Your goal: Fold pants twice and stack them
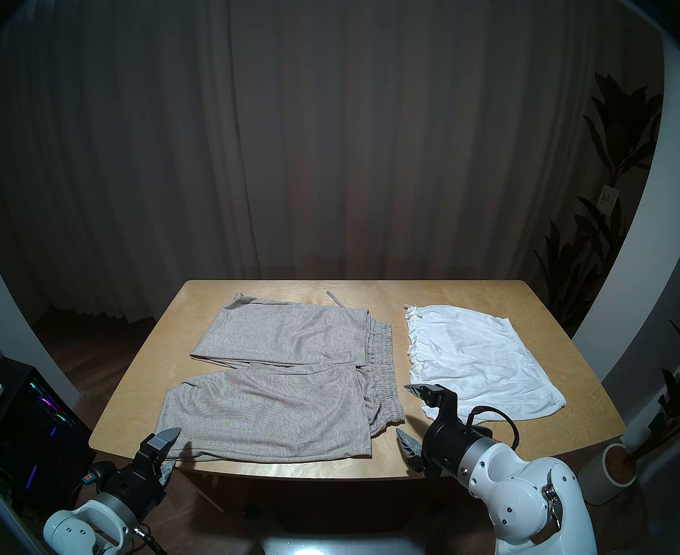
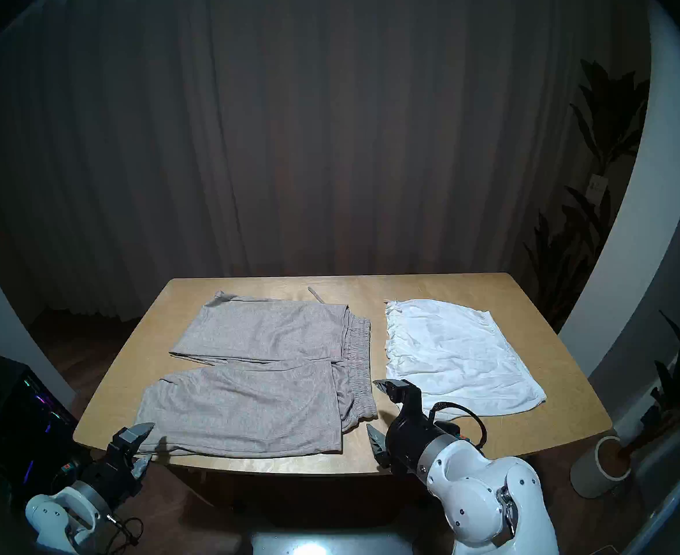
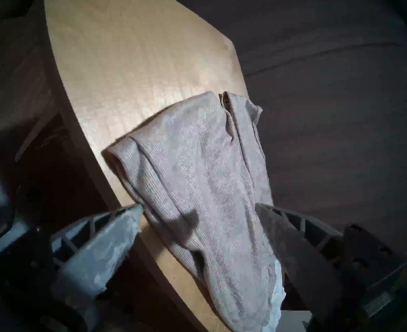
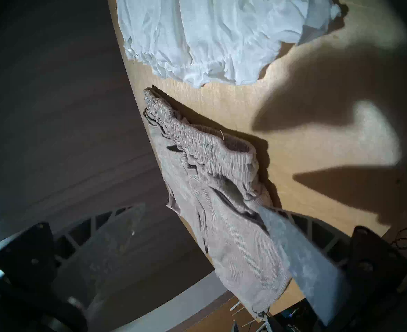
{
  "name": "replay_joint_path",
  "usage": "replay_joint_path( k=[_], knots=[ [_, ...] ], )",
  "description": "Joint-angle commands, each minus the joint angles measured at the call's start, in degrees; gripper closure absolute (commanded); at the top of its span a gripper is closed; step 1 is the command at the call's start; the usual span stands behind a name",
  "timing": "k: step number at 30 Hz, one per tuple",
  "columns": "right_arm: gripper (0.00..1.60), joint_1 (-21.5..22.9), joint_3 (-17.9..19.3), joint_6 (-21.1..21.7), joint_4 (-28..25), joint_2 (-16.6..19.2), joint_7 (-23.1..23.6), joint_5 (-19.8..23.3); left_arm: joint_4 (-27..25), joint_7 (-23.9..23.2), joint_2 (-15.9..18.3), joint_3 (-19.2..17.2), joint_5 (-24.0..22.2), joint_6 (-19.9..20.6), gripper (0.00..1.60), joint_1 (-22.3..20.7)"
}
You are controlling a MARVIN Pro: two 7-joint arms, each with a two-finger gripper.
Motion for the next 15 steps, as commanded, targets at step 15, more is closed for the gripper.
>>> replay_joint_path(
  k=[15],
  knots=[
    [0.0, -2.45, -0.99, -0.93, -3.09, -0.15, -2.72, 0.53, 0.64, 9.8, 3.22, -1.26, -3.63, 4.8, 0.0, -3.68]
  ],
)
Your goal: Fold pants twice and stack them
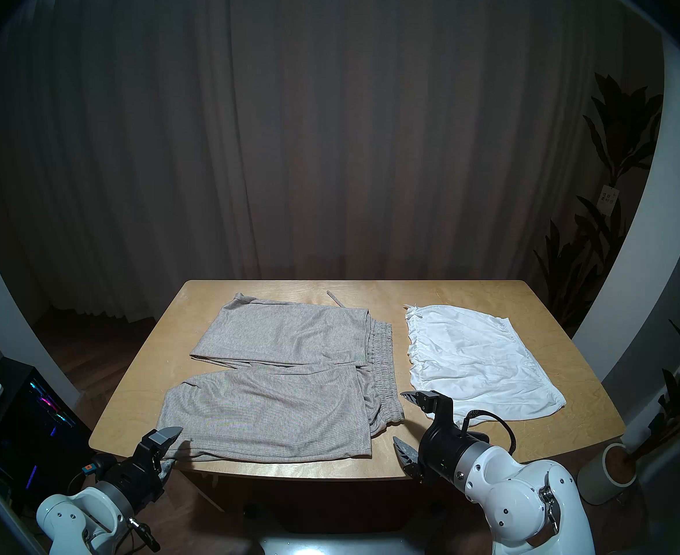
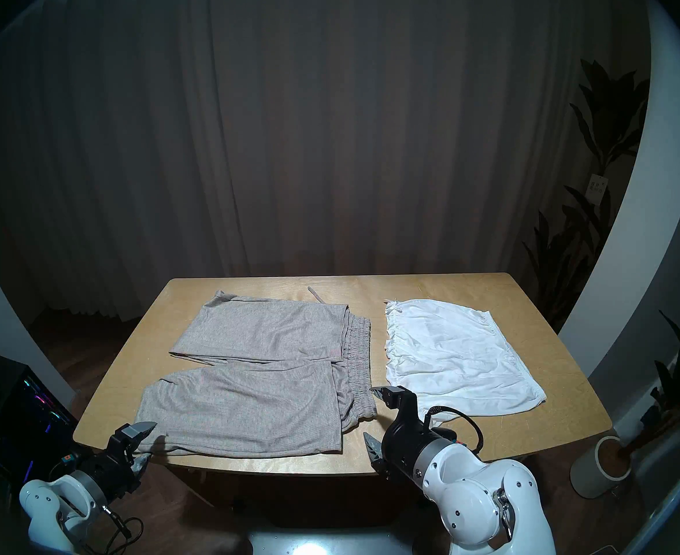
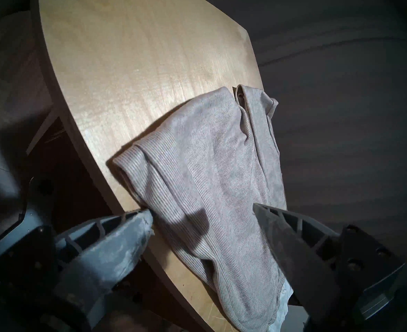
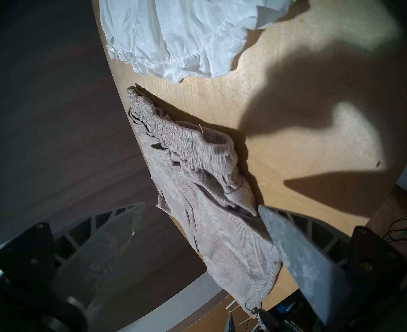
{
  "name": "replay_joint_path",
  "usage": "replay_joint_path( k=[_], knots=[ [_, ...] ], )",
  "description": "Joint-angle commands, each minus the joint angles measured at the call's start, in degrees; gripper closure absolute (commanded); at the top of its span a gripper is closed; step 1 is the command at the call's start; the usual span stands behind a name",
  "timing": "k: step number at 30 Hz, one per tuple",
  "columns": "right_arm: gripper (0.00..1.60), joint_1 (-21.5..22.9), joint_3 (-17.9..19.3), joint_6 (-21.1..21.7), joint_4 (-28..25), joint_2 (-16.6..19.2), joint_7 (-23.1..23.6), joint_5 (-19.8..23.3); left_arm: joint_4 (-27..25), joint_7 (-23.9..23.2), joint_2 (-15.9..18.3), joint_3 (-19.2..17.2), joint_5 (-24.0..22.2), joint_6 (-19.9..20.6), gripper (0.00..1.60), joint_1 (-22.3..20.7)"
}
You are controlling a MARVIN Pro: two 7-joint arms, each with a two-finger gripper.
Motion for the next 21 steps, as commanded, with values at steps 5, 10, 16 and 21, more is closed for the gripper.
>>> replay_joint_path(
  k=[5, 10, 16, 21],
  knots=[
    [0.0, -1.15, -0.26, 0.26, -1.59, -0.09, 0.91, -0.35, 0.08, 2.65, 0.92, -0.05, -0.31, 0.84, 0.0, -1.03],
    [0.0, -1.29, -1.0, 1.57, -0.71, 1.7, 2.83, -3.83, 0.43, 2.88, 0.79, 0.07, -0.5, 0.85, 0.0, -1.35],
    [0.0, -0.91, -2.4, 4.69, 2.33, 3.96, 8.78, -10.15, 0.76, 3.31, 0.59, 0.49, -0.33, 0.73, 0.0, -2.11],
    [0.0, -0.98, -3.7, 5.11, 4.18, 4.33, 13.6, -13.36, 1.0, 4.01, 0.64, 0.88, -0.1, 0.49, 0.0, -2.73]
  ],
)
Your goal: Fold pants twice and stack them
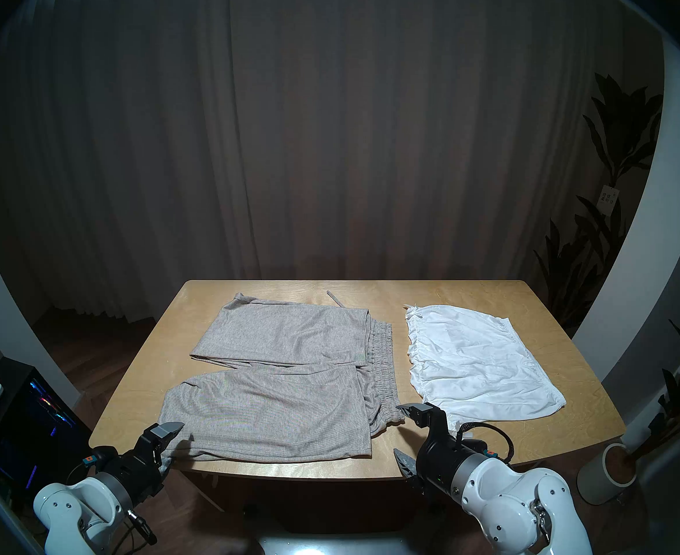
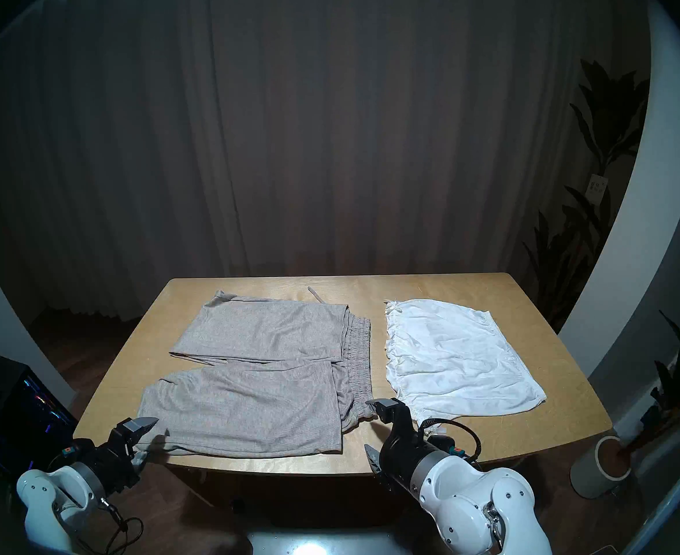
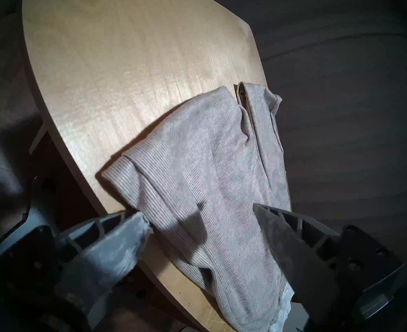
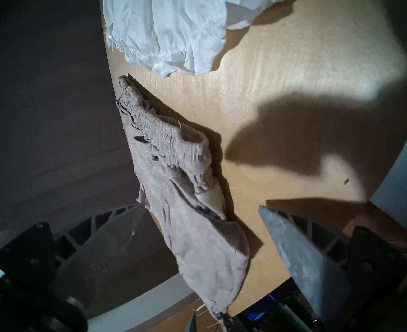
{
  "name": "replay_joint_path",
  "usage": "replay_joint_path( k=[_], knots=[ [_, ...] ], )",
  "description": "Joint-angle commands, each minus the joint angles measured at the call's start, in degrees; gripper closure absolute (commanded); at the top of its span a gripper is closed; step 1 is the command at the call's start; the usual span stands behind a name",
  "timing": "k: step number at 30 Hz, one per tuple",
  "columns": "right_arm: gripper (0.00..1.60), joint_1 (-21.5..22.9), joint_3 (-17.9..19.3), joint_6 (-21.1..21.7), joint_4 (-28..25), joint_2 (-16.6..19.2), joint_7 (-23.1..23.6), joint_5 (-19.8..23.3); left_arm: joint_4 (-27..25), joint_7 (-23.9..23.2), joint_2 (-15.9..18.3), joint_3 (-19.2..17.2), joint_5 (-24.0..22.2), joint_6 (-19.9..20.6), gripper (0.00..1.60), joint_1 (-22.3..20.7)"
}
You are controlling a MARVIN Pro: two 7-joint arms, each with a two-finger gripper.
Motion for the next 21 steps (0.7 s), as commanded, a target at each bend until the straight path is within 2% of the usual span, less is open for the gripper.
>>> replay_joint_path(
  k=[1, 2, 8, 13, 21],
  knots=[
    [0.0, 0.65, -1.43, 1.85, 1.05, 0.89, 5.56, -4.19, 0.76, 1.02, -0.19, 0.76, 0.62, -0.52, 0.0, -0.59],
    [0.0, 0.49, -2.05, 1.54, 1.84, 1.53, 8.46, -5.58, 0.77, 1.45, -0.09, 0.95, 0.67, -0.62, 0.0, -0.89],
    [0.0, 0.45, -3.5, 1.54, 3.4, 2.7, 12.98, -9.88, 0.8, 2.04, 0.45, 1.23, 1.02, -0.48, 0.0, -1.13],
    [0.0, -0.66, -4.57, 1.65, 2.7, 3.36, 13.76, -11.93, 0.71, 2.73, 1.04, 1.26, 1.11, -0.07, 0.0, -1.05],
    [0.0, -0.57, -4.84, 2.57, 2.42, 4.15, 12.76, -12.17, 1.45, 3.28, 1.72, 1.6, 1.61, 0.08, 0.0, -1.63]
  ],
)
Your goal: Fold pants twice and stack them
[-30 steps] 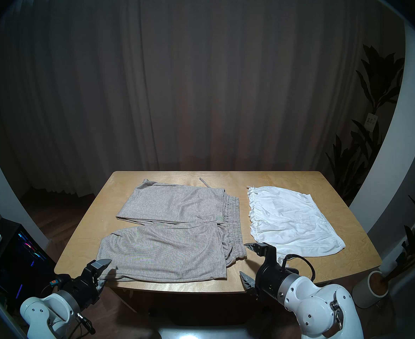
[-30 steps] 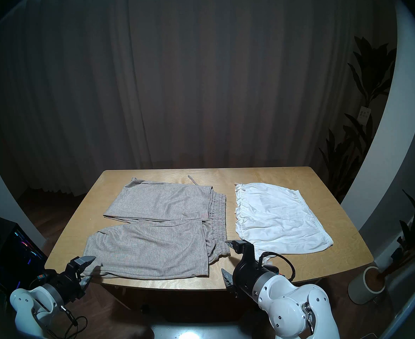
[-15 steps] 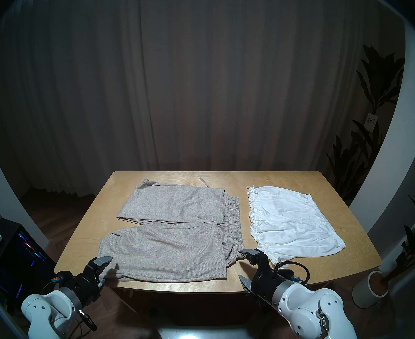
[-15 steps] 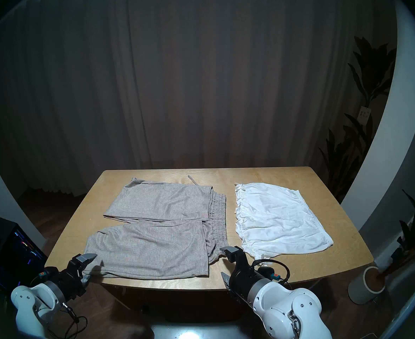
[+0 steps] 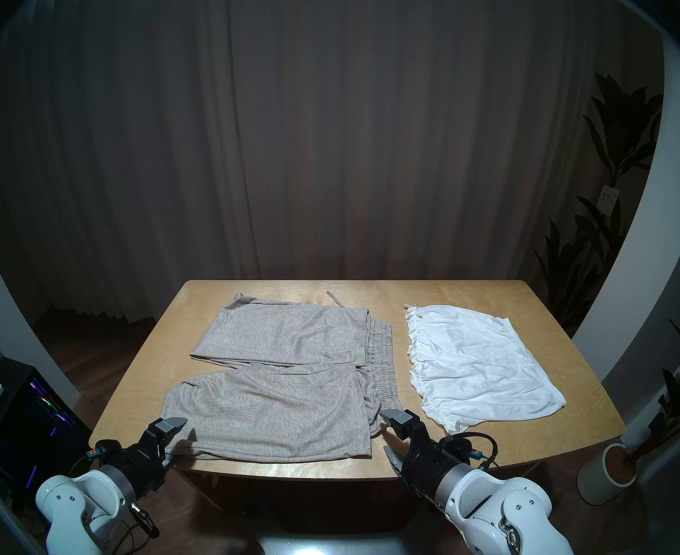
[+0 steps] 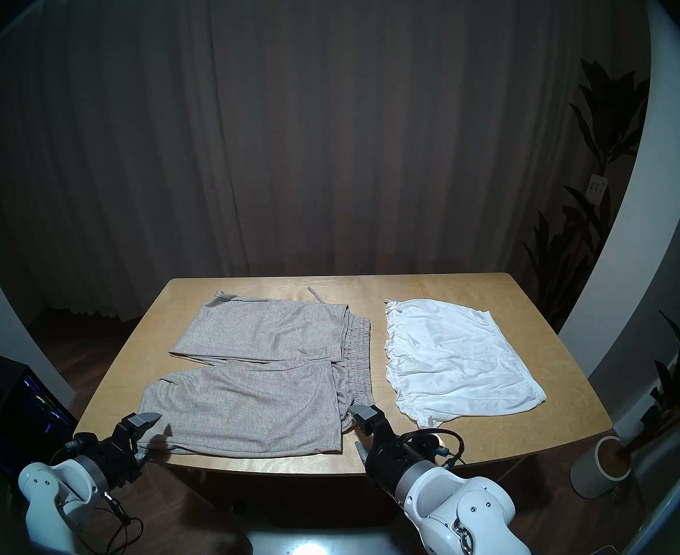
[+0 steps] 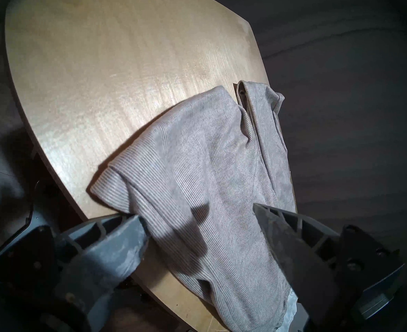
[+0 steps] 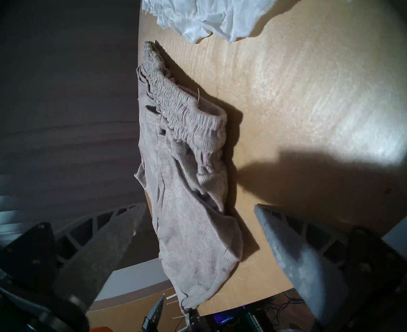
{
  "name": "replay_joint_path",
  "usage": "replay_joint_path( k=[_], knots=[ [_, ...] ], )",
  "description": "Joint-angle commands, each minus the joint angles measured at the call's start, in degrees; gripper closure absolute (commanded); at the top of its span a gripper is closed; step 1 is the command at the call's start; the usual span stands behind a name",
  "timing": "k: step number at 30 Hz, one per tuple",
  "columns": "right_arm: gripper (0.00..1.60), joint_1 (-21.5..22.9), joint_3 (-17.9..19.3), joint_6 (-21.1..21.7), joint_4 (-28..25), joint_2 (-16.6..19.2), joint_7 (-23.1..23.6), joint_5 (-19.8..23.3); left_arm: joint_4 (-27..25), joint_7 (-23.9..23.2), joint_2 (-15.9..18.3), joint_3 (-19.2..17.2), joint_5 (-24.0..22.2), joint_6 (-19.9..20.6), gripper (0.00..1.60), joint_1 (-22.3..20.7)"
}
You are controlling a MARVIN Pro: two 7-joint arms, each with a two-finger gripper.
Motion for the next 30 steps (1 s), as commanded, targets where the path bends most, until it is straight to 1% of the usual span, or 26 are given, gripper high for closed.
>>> replay_joint_path(
  k=[1, 3, 8, 13, 15, 17, 18, 19, 21, 23, 29, 30],
  knots=[
    [0.0, -0.45, -0.56, 0.72, -0.61, 0.75, -0.06, -0.51, 1.33, 1.51, 0.52, 0.65, 0.74, 0.13, 0.0, -0.48],
    [0.0, -0.2, -0.62, 0.8, -0.44, 0.64, -0.52, -0.31, 1.35, 2.03, 0.59, 0.81, 0.72, 0.09, 0.0, -0.87],
    [0.0, 1.55, -1.7, 0.49, 0.83, 0.43, -0.7, -1.54, 1.54, 3.4, 0.64, 1.13, 0.61, -0.09, 0.0, -2.06],
    [0.0, 4.97, -3.62, -1.21, 2.37, 0.9, -1.89, -1.87, 1.84, 4.36, 0.91, 1.44, 0.72, -0.24, 0.0, -3.22],
    [0.0, 6.12, -4.38, -1.8, 3.06, 1.17, -2.33, -1.61, 1.92, 4.66, 1.1, 1.54, 0.67, -0.22, 0.0, -3.62],
    [0.0, 7.44, -5.5, -3.69, 3.63, 1.78, -3.53, -0.72, 2.07, 4.94, 1.31, 1.64, 0.52, -0.2, 0.0, -4.05],
    [0.0, 7.92, -5.75, -3.9, 3.78, 1.78, -4.14, -0.31, 2.13, 5.05, 1.39, 1.68, 0.49, -0.21, 0.0, -4.21],
    [0.0, 8.37, -6.36, -5.21, 3.94, 2.12, -4.6, -0.39, 2.21, 5.23, 1.52, 1.75, 0.46, -0.2, 0.0, -4.39],
    [0.0, 9.24, -6.96, -6.43, 4.21, 2.26, -6.47, 1.12, 2.36, 5.52, 1.73, 1.84, 0.34, -0.11, 0.0, -4.67],
    [0.0, 9.76, -7.38, -7.41, 4.45, 2.37, -7.11, 1.47, 2.5, 5.87, 2.01, 1.93, 0.24, 0.08, 0.0, -4.9],
    [0.0, 11.08, -7.95, -9.19, 5.22, 2.24, -9.29, 2.47, 4.22, 4.12, 2.65, 1.74, 0.53, 0.29, 0.0, -4.09],
    [0.0, 11.33, -8.11, -9.43, 5.48, 2.29, -9.09, 2.23, 4.49, 3.76, 2.71, 1.71, 0.66, 0.28, 0.0, -3.91]
  ],
)
